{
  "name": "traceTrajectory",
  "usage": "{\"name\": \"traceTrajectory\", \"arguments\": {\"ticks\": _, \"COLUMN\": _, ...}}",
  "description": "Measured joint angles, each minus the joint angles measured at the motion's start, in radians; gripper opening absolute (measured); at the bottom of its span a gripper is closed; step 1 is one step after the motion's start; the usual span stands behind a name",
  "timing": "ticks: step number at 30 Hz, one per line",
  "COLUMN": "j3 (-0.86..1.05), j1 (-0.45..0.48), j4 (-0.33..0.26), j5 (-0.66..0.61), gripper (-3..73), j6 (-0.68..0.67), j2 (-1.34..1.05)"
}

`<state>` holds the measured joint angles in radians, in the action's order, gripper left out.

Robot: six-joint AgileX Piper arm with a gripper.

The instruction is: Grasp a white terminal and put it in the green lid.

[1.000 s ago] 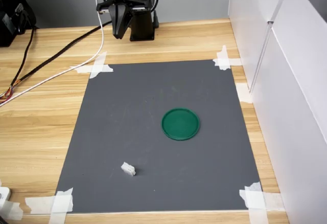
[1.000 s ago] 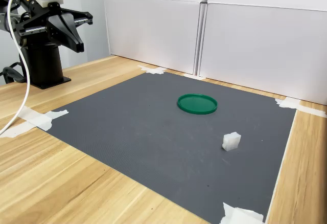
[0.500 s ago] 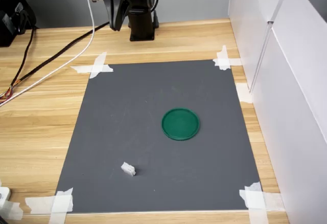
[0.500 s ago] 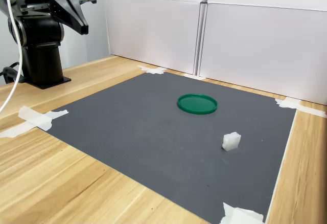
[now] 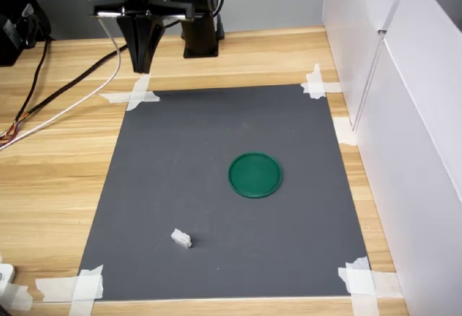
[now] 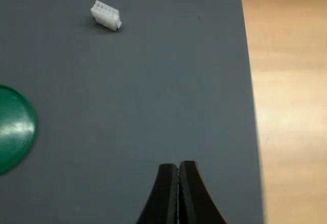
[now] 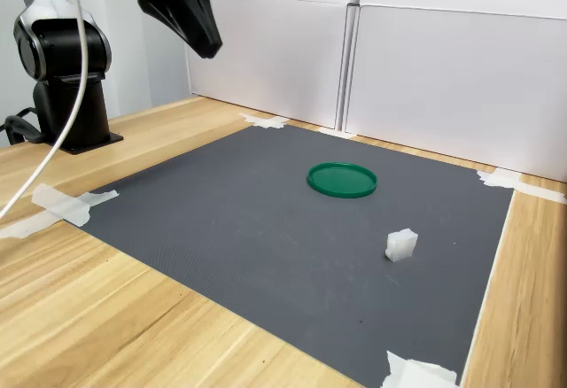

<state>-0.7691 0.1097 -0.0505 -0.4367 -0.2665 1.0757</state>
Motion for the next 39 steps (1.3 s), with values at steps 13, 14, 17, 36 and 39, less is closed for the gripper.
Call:
{"name": "traceTrajectory", "arguments": {"ticks": 13, "j3": -0.339, "j1": -0.058, "j4": 0.026, "j5": -0.156, "gripper": -2.1, "j6": -0.273, "j2": 0.305}}
{"name": "traceTrajectory", "arguments": {"ticks": 14, "j3": -0.358, "j1": -0.058, "j4": 0.026, "j5": -0.171, "gripper": -2.1, "j6": -0.304, "j2": 0.325}}
{"name": "traceTrajectory", "arguments": {"ticks": 17, "j3": -0.404, "j1": -0.058, "j4": 0.015, "j5": -0.200, "gripper": -2.1, "j6": -0.415, "j2": 0.379}}
{"name": "traceTrajectory", "arguments": {"ticks": 36, "j3": -0.648, "j1": -0.069, "j4": -0.074, "j5": -0.512, "gripper": 25.5, "j6": -0.746, "j2": 0.629}}
{"name": "traceTrajectory", "arguments": {"ticks": 39, "j3": -0.683, "j1": -0.101, "j4": -0.004, "j5": -0.523, "gripper": 42.2, "j6": -0.734, "j2": 0.662}}
